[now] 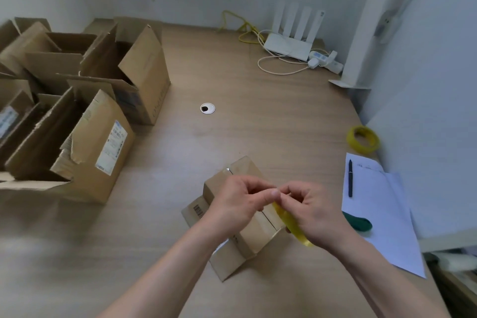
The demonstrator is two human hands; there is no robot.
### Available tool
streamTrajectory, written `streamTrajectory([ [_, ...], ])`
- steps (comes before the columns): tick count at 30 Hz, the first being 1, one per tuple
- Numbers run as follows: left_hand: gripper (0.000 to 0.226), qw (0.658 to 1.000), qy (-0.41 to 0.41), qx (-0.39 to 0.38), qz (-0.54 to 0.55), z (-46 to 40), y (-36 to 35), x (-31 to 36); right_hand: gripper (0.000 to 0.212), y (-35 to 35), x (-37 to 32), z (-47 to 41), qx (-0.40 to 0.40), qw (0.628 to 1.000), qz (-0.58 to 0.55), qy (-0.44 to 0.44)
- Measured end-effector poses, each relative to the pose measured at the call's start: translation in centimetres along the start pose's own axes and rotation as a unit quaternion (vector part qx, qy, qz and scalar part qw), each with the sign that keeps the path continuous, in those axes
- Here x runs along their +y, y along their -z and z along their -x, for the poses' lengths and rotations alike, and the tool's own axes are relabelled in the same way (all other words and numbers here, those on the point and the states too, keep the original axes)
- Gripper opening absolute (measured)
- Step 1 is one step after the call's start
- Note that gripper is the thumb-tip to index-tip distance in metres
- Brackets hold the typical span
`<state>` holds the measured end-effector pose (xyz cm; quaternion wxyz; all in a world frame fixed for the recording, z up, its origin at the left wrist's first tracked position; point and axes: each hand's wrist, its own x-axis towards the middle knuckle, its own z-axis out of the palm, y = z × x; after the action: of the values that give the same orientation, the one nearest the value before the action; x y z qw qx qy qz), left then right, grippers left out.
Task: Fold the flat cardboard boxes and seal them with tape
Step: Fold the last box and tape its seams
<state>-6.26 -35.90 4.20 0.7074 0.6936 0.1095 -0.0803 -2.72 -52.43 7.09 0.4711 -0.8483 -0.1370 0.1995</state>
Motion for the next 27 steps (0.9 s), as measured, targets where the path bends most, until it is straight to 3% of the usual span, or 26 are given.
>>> streamTrajectory([
  [5, 0.025, 0.997, -0.03, 0.056, -0.041, 0.4, -0.5, -0.8, 0.007, 0.7, 0.4, 0.4, -0.067, 0.997, -0.034, -0.02],
  [9, 0.017, 0.988, -0.057, 0.14, -0.016, 1.4, -1.2, -1.7, 0.073, 3.4, 1.7, 1.2, -0.225, 0.966, -0.105, -0.075],
  [11, 0.016, 0.984, -0.061, 0.168, -0.009, 2.5, -1.9, -2.3, 0.084, 5.4, 2.6, 1.4, -0.291, 0.946, -0.119, -0.077],
  [14, 0.019, 0.965, -0.037, 0.258, 0.035, 3.7, -2.8, -3.6, 0.083, 7.9, 3.4, 1.7, -0.354, 0.924, -0.13, -0.059],
  [16, 0.021, 0.947, -0.016, 0.317, 0.052, 4.4, -3.5, -4.7, 0.079, 8.9, 4.3, 1.5, -0.341, 0.936, -0.076, -0.051],
  [18, 0.023, 0.932, 0.011, 0.357, 0.063, 5.1, -4.3, -6.1, 0.076, 9.1, 5.7, 0.9, -0.27, 0.942, 0.198, 0.006],
  [19, 0.024, 0.927, 0.028, 0.367, 0.067, 5.4, -4.9, -6.8, 0.073, 8.8, 6.1, 0.4, -0.203, 0.91, 0.359, 0.04],
  [20, 0.025, 0.926, 0.047, 0.368, 0.067, 5.6, -5.5, -7.4, 0.069, 8.5, 6.4, -0.1, -0.134, 0.883, 0.446, 0.067],
  [22, 0.026, 0.924, 0.077, 0.37, 0.063, 5.4, -6.5, -8.7, 0.069, 7.2, 7.5, -1.7, -0.076, 0.876, 0.468, 0.091],
  [25, 0.032, 0.912, 0.094, 0.385, 0.102, 4.5, -7.0, -10.3, 0.068, 5.3, 10.0, -4.4, -0.09, 0.875, 0.465, 0.1],
  [27, 0.031, 0.895, 0.105, 0.405, 0.154, 3.7, -7.0, -11.0, 0.065, 4.5, 11.3, -5.1, -0.105, 0.896, 0.425, 0.078],
])
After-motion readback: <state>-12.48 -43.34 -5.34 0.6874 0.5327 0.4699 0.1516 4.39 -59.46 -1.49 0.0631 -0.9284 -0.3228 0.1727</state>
